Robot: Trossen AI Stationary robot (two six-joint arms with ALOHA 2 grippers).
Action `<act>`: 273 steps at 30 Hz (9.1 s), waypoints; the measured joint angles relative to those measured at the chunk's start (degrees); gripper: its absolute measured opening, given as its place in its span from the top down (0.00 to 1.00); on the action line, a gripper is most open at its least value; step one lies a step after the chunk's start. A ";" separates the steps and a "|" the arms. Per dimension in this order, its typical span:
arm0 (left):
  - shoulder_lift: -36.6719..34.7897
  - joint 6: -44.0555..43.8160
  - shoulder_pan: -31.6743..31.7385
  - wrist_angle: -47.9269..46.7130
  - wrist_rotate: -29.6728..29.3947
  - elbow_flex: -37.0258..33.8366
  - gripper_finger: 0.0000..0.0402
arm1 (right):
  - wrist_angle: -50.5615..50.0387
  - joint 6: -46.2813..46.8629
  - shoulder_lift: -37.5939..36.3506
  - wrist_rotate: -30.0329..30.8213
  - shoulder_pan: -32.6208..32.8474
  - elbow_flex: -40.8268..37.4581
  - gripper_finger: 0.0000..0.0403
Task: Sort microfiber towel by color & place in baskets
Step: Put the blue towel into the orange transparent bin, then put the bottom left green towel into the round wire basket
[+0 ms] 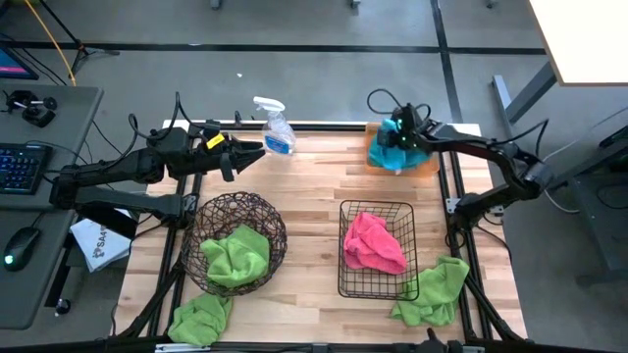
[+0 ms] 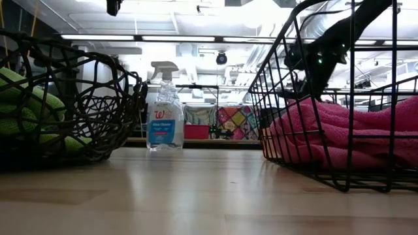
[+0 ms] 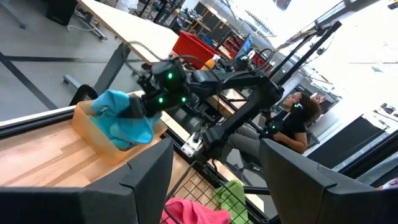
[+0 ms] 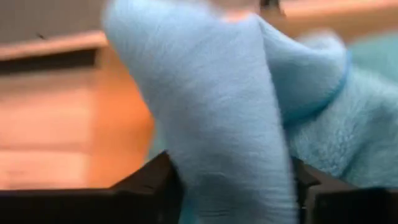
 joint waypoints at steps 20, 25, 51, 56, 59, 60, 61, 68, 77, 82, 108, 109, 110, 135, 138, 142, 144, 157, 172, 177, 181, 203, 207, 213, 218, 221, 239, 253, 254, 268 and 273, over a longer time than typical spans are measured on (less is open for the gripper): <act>0.00 1.54 0.00 -0.51 0.01 0.02 0.43 | -13.00 -5.66 -0.44 -7.22 0.00 11.96 0.41; 0.00 1.65 0.00 -0.52 0.01 0.02 0.43 | -14.54 -11.42 -3.73 -13.05 5.56 11.45 0.41; 11.15 -31.21 -24.84 -0.20 30.66 0.07 0.43 | -15.69 2.17 -21.31 7.64 63.61 11.47 0.41; 16.42 -48.15 -42.47 0.09 30.02 0.09 0.43 | -15.70 0.24 -21.27 10.05 61.89 11.47 0.41; 20.16 -58.06 -52.09 0.07 27.02 0.09 0.43 | -15.71 -1.29 -21.27 9.98 60.23 11.47 0.41; 21.64 -61.19 -54.79 0.07 26.42 0.09 0.43 | -15.71 -1.85 -21.27 9.98 59.64 11.46 0.41; 23.23 -64.40 -57.24 -0.05 25.89 0.09 0.43 | -15.71 -2.61 -21.27 9.97 59.09 11.47 0.41; 34.72 -78.09 -66.16 -2.68 27.83 0.09 0.43 | -15.71 -6.97 -21.27 9.91 55.24 11.45 0.41; 41.58 -81.33 -67.19 -18.03 26.76 0.15 0.43 | -16.61 -6.91 -21.27 8.05 52.86 11.45 0.41; 42.79 -80.41 -67.19 -23.83 25.70 0.15 0.43 | -16.72 -6.89 -21.27 8.02 52.86 11.45 0.41; 43.23 -69.85 -67.21 -21.59 20.39 0.07 0.54 | -16.72 -6.88 -21.27 8.05 52.86 11.45 0.41; 43.57 -69.86 -67.21 -22.47 20.54 0.07 0.54 | -16.72 -6.89 -21.27 8.06 52.86 11.45 0.41; 44.00 -69.86 -67.21 -23.50 21.03 0.07 0.55 | -16.72 -6.88 -21.27 8.06 52.86 11.45 0.41; 23.87 -49.53 -60.32 10.04 8.14 0.13 1.00 | -16.96 -7.15 -21.27 8.08 52.86 11.45 0.41; 16.99 -40.41 -53.20 9.07 2.89 0.13 1.00 | -16.96 -6.89 -21.27 8.08 52.86 11.45 0.41; 10.55 -27.00 -42.80 7.59 2.57 1.29 1.00 | -16.96 -6.89 -21.27 8.08 52.86 11.45 0.41; 8.13 -22.32 -39.88 4.00 3.32 3.24 1.00 | -16.98 -6.89 -21.27 8.06 52.86 11.45 0.41; 6.00 -23.65 -43.02 -33.57 3.28 10.61 1.00 | -16.98 -6.89 -21.27 9.50 52.86 11.45 0.41; 5.58 -41.68 -42.93 -63.34 -27.41 8.53 1.00 | -16.96 -6.69 -21.24 9.50 52.86 11.43 0.41; 6.40 -46.54 -40.66 -72.16 -33.10 8.53 1.00 | -16.96 -6.67 -21.24 9.50 52.86 11.43 0.41; 8.72 -44.07 -39.13 -71.65 -31.12 8.52 1.00 | -16.96 -6.67 -21.25 9.48 52.86 11.43 0.41; 21.26 -41.43 -43.44 -46.54 -9.23 -2.74 1.00 | -16.96 -4.09 -21.25 9.94 52.86 11.44 0.41; 18.10 -39.63 -41.99 -46.49 -9.03 -2.99 0.99 | -16.96 -4.09 -21.24 9.91 52.86 11.43 0.41; 13.93 -34.45 -38.44 -45.88 -5.26 -2.97 0.84 | -16.96 -3.83 -21.24 9.84 52.86 11.43 0.41; 11.29 -28.74 -34.95 -40.82 1.43 -2.97 0.66 | -16.96 -2.77 -21.24 8.38 52.86 11.44 0.41; 10.12 -26.53 -32.46 -38.34 6.33 -2.97 0.57 | -16.97 -2.25 -21.25 7.25 52.86 11.44 0.41; 7.71 -18.58 -21.38 -52.67 17.41 -2.07 0.45 | -16.96 0.66 -21.24 3.72 52.86 11.43 0.41; 11.20 -12.41 -20.30 -59.29 0.43 8.28 0.45 | -16.98 0.87 -21.24 3.51 52.86 11.43 0.41; 12.62 -12.10 -20.70 -60.35 0.47 8.28 0.45 | -16.98 0.85 -21.24 3.51 52.86 11.45 0.41; 26.73 -13.04 -29.54 -63.27 -16.61 8.26 0.45 | -18.73 0.67 -21.24 3.53 52.86 11.43 0.41; 26.84 -16.53 -29.40 -62.12 -20.25 7.42 0.45 | -19.17 0.65 -21.24 3.53 52.86 11.43 0.41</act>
